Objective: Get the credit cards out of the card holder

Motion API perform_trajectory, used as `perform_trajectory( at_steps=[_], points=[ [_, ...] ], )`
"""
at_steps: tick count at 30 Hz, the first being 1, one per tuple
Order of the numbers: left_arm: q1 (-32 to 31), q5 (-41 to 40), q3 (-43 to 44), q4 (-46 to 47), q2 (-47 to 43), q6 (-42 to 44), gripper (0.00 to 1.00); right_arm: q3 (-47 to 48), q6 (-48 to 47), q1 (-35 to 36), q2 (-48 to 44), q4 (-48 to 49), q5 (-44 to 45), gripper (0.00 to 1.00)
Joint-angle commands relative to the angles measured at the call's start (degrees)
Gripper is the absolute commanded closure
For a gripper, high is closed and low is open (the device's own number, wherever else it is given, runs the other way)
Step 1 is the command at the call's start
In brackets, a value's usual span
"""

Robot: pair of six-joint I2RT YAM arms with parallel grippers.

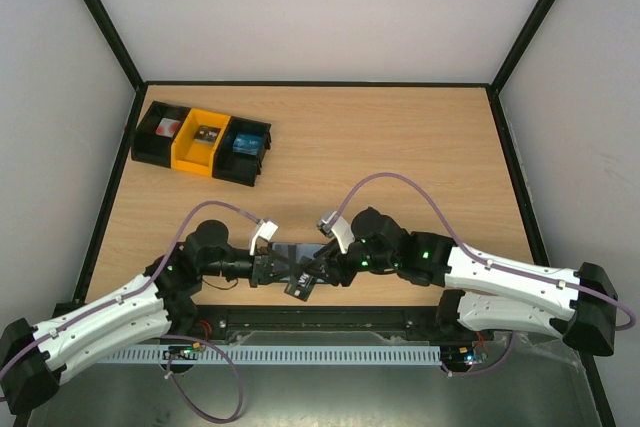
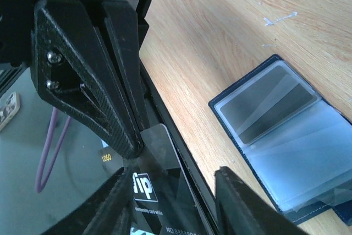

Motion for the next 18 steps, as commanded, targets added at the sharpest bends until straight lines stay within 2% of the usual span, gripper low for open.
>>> perform_trajectory(
  at_steps=[1,9,13,15,18],
  points=[
    [-0.1,1.7,-1.2,2.6,-0.8,1.2,0.97,-1.7,0.3,-1.0,-0.9,2.8,-3.9,0.65],
    [-0.1,1.3,-1.4,2.0,-1.3,1.5,0.97,-3.4,1.8,-1.8,-1.9,6.0,-7.0,0.95],
    [-0.1,0.2,-1.0,1.4,-2.2,1.5,0.96,-3.6,1.5,-1.9,-1.9,5.8,-6.9,0.98],
    [-0.1,-1.8,-0.4,-0.3,-2.9,1.7,0.83,-3.8,1.5,-1.9,-2.2,6.2,-7.0,0.98],
    [0.0,-5.2,0.5,-2.3,-4.2,1.7,0.54,-4.3,2.2,-1.9,-3.0,7.1,-6.6,0.98]
  ],
)
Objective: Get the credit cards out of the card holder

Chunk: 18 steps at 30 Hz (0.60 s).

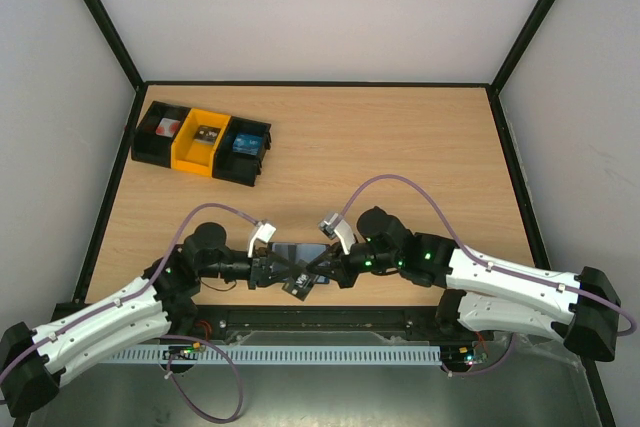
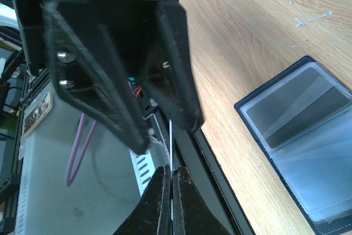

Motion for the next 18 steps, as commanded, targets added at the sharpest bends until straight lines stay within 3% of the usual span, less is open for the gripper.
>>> perform_trajectory(
  at_steps=[1,4,5,7,13,18],
  points=[
    [0.0,-4.6,1.6,-1.3,-2.7,0.2,0.45,-1.4,1.0,-0.2,-1.9,2.8,0.3,0.98],
    [0.0,-8.6,1.7,-1.4,-4.6,-1.9,0.26,-2.3,2.3,-0.2,-3.4,4.6,1.7,0.98],
    [-0.1,-10.3,1.8,-1.3,-5.2,-2.7,0.14,-2.8,3.5,-0.2,-4.2,5.6,2.5,0.98],
    [0.1,-12.5,2.1,-1.0,-6.7,-4.6,0.01,-3.7,5.8,-0.2,-5.5,7.5,5.7,0.98],
    [0.0,-22.0,2.6,-1.8,-12.1,-9.7,0.00,-4.6,17.0,-0.2,-7.1,11.3,22.9,0.98],
    [0.0,-27.6,1.6,-1.6,-16.2,-14.0,0.00,-9.2,29.0,-0.2,-9.2,25.7,29.2,0.98]
  ],
)
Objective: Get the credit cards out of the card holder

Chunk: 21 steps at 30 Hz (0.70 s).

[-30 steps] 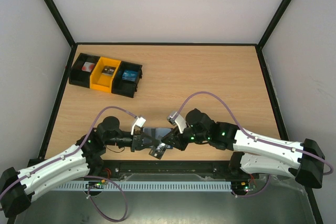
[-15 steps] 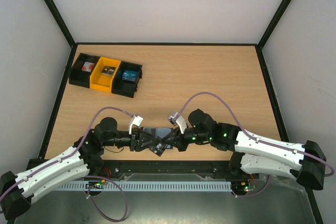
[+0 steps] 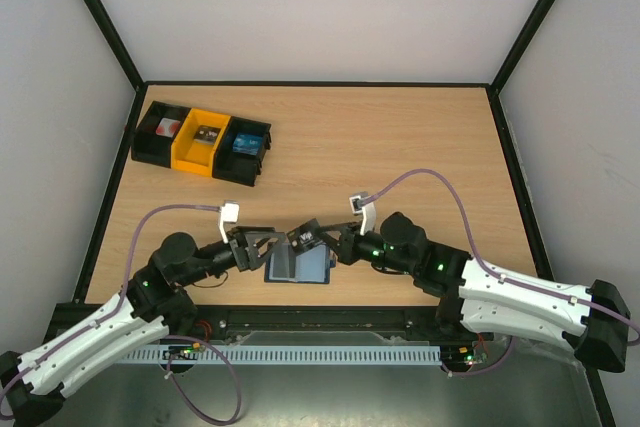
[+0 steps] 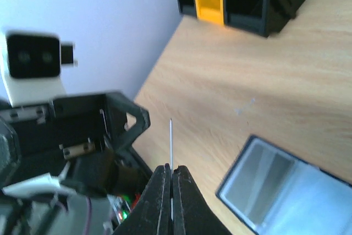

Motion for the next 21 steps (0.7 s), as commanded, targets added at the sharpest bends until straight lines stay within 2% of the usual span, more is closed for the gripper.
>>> perform_trajectory(
  at_steps=[1,4,9,15,21],
  points=[
    [0.0,-7.4,0.5,0.2,-3.4,-5.5,0.00,-4.5,14.1,-0.2,-2.4,16.7,10.0,0.98],
    [0.0,-8.2,-0.5,2.6,-5.6,-8.5,0.00,-7.0,17.7,-0.2,-1.7,26.7,11.5,0.98],
    [0.0,-9.9,-1.1,4.7,-5.2,-11.1,0.04,-7.3,22.4,-0.2,0.2,32.5,15.1,0.98],
    [0.0,-10.6,-4.7,13.9,-1.7,-15.9,0.17,-9.3,28.5,0.0,3.0,41.6,16.3,0.98],
    [0.0,-7.2,-4.8,23.0,5.6,-17.1,0.30,-8.5,30.2,0.8,6.6,43.6,15.9,0.98]
  ],
)
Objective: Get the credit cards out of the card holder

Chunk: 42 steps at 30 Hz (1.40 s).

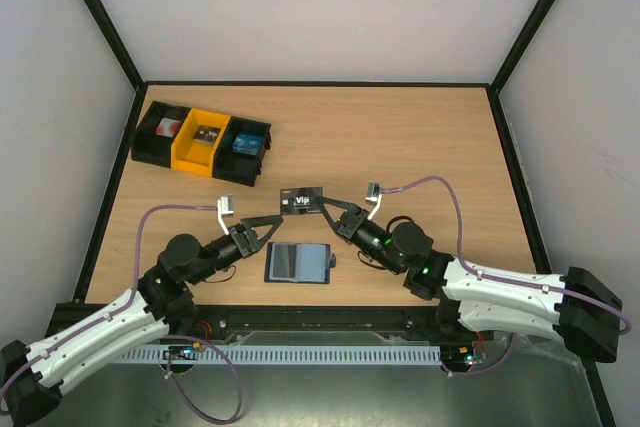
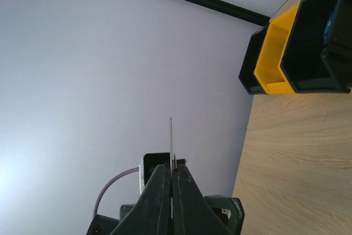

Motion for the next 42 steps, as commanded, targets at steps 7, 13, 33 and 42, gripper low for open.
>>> perform_trajectory(
  at_steps=[7,13,33,42],
  points=[
    [-0.1,2.9,-1.2,15.9,6.4,-3.6,0.46,-0.2,4.2,1.7,3.1,6.2,3.0,0.98],
    [-0.1,2.0,-1.7,17.1,6.5,-4.3,0.58,-0.1,4.3,2.7,4.0,6.5,3.1,0.98],
    [-0.1,-0.4,-1.9,14.4,4.1,-3.1,0.97,-1.8,4.6,3.4,4.0,6.7,3.2,0.98],
    [0.1,-0.7,-0.1,7.6,2.3,1.7,0.97,-4.5,1.4,3.4,0.1,3.4,2.1,0.62]
  ],
)
